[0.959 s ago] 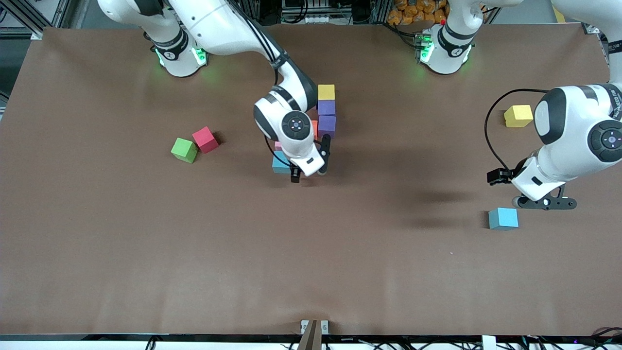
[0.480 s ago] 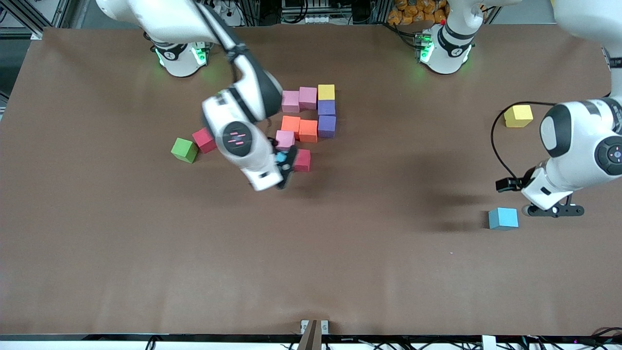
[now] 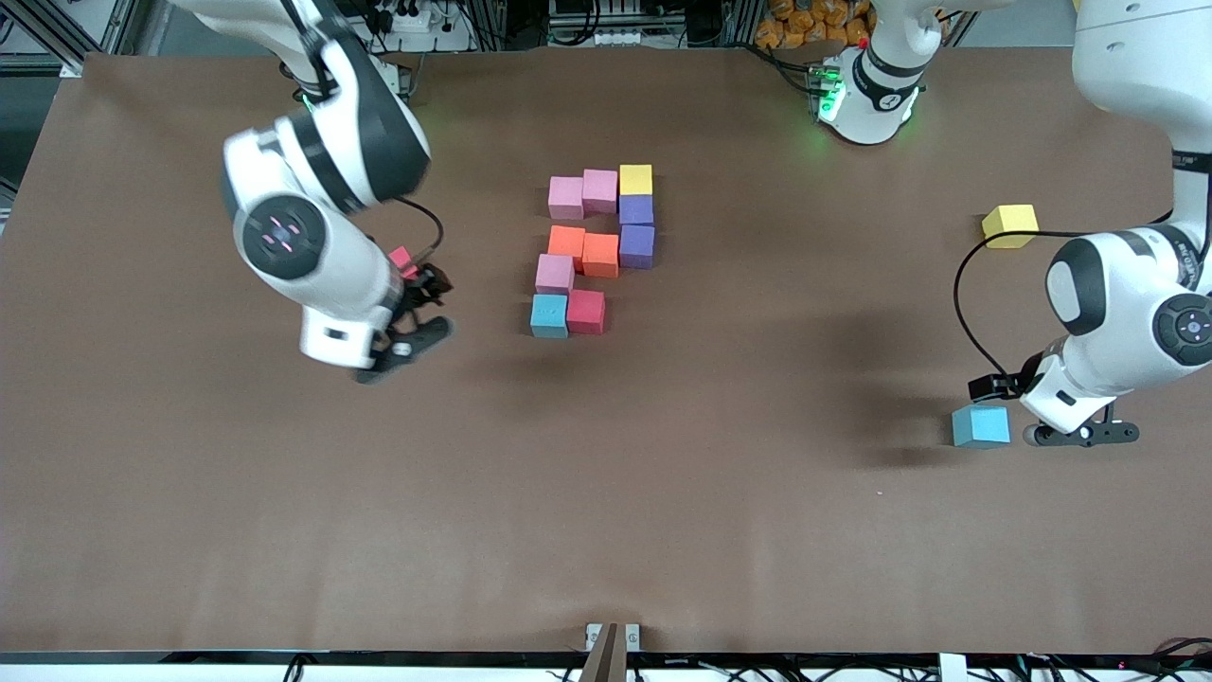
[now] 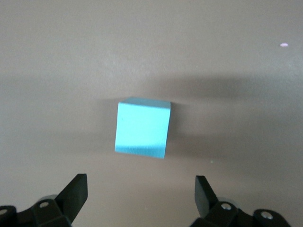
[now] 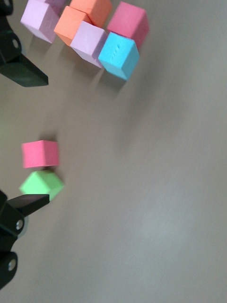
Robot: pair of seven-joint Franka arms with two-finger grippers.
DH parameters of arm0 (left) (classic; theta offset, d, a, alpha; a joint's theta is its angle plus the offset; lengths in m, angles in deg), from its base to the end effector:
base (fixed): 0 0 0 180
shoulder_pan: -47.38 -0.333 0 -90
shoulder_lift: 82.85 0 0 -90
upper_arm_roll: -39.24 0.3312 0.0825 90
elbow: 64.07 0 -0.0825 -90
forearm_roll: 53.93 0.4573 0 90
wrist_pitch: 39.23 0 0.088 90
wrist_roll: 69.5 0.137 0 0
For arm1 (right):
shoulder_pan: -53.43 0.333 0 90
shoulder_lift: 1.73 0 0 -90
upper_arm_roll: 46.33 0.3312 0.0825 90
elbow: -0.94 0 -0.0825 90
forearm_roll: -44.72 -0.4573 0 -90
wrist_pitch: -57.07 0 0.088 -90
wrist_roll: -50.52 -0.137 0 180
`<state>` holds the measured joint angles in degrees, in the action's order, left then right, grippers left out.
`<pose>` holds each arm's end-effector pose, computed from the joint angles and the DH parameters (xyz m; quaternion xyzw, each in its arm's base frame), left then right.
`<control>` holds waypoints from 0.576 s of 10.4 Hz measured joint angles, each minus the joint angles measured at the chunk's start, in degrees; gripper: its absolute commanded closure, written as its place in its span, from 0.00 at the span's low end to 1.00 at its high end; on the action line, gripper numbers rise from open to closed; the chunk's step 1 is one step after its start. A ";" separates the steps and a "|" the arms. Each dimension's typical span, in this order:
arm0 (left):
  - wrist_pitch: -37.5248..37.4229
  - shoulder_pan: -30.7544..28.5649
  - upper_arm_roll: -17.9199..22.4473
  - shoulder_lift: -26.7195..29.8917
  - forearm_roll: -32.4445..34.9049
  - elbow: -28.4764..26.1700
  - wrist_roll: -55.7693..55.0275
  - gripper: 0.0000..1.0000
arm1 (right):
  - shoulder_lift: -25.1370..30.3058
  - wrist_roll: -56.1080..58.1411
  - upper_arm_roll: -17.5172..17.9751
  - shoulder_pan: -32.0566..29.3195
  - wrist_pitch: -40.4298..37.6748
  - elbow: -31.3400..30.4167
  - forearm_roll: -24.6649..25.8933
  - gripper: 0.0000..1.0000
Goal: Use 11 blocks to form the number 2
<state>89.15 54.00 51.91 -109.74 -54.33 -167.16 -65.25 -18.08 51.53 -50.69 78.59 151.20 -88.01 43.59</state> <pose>0.7088 0.0686 0.2286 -0.9988 -0.0067 0.0125 0.0461 0.6472 0.2532 0.4355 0.9775 0.1871 -0.0953 0.0177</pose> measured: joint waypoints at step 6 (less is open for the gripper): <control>6.49 -0.82 -0.16 -6.14 -0.01 1.12 2.76 0.00 | 3.50 0.09 10.22 -35.73 -2.19 5.11 5.47 0.00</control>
<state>95.64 53.18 51.75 -115.88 -54.34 -166.03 -62.49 -14.58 51.62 -40.47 42.87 149.02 -82.90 49.06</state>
